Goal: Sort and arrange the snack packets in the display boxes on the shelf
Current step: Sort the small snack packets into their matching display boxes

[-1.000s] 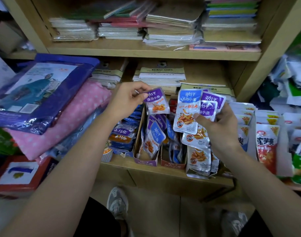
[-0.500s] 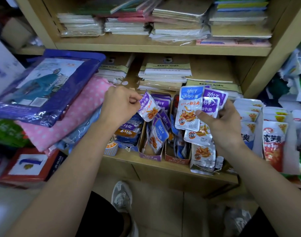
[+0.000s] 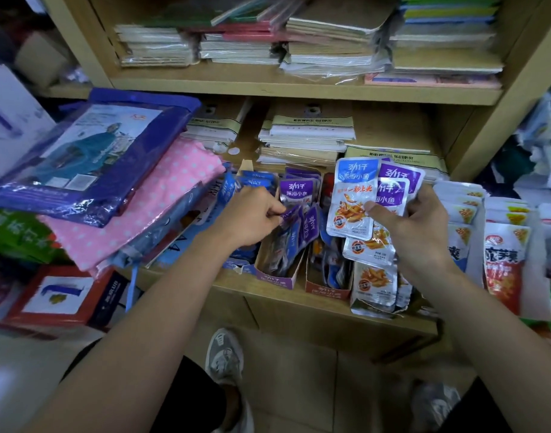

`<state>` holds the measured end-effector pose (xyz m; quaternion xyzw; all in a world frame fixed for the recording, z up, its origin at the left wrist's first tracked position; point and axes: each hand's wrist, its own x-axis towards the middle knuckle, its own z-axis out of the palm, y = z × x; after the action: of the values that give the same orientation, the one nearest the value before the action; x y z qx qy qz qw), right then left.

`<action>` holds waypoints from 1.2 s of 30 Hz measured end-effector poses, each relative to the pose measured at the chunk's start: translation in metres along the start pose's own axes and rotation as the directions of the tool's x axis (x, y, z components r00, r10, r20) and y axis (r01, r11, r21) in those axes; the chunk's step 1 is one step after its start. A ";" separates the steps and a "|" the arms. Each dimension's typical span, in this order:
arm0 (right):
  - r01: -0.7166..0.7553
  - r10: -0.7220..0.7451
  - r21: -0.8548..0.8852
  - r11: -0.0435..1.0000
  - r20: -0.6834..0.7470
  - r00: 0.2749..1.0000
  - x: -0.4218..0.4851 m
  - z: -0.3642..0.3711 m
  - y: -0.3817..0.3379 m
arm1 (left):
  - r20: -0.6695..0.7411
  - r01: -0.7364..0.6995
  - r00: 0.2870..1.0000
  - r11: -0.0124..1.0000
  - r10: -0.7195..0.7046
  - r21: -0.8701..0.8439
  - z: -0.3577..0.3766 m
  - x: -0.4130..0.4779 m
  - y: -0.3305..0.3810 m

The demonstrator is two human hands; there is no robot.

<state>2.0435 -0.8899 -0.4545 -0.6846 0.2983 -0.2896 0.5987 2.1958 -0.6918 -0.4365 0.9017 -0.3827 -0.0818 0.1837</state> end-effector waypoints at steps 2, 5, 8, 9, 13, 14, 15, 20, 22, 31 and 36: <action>0.007 -0.007 0.000 1.000 0.002 1.000 0.002 -0.003 0.001 | 0.014 0.014 1.000 0.997 -0.013 -0.070 -0.007 -0.009 -0.004; 0.026 -0.025 -0.021 0.999 0.018 1.000 0.001 -0.008 0.003 | -0.169 0.049 0.982 0.982 -0.080 -0.180 -0.011 -0.031 -0.009; 0.037 -0.036 -0.030 0.999 0.041 0.999 -0.006 -0.014 0.004 | -0.372 0.071 0.916 0.972 -0.153 -0.224 0.007 -0.062 -0.002; 0.040 -0.038 -0.035 0.999 0.052 0.998 -0.009 -0.015 0.004 | -0.384 0.069 0.913 0.981 -0.136 -0.182 0.017 -0.074 0.003; 0.045 -0.039 -0.060 0.997 0.092 0.995 -0.021 -0.020 0.006 | -0.341 0.044 0.938 0.958 0.059 0.284 0.058 -0.088 0.008; 0.044 -0.037 -0.069 0.997 0.101 0.994 -0.023 -0.021 0.008 | -0.340 0.032 0.937 0.945 0.085 0.324 0.061 -0.083 0.006; 0.043 -0.034 -0.077 0.996 0.109 0.993 -0.025 -0.022 0.009 | -0.350 0.006 0.930 0.945 0.115 0.326 0.062 -0.079 0.004; 0.034 -0.023 -0.083 0.996 0.128 0.992 -0.029 -0.028 0.010 | -0.546 -0.184 0.817 0.981 0.185 0.057 0.050 -0.087 -0.012; 0.031 -0.022 -0.061 0.998 0.142 0.990 -0.032 -0.028 0.011 | -0.582 -0.116 0.807 0.993 0.101 0.013 0.038 -0.090 -0.029; 0.029 -0.019 -0.047 0.998 0.198 0.980 -0.037 -0.007 0.016 | -0.381 0.046 0.917 0.980 -0.119 -0.194 0.027 -0.075 -0.064; 0.014 -0.007 -0.040 0.999 0.190 0.982 -0.033 -0.001 0.019 | -0.484 0.092 0.853 0.969 -0.195 -0.228 0.021 -0.063 -0.069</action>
<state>2.0198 -0.8679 -0.4747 -0.7230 0.2422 -0.2200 0.6085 2.1916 -0.6074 -0.4824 0.8952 -0.2431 0.1047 0.3586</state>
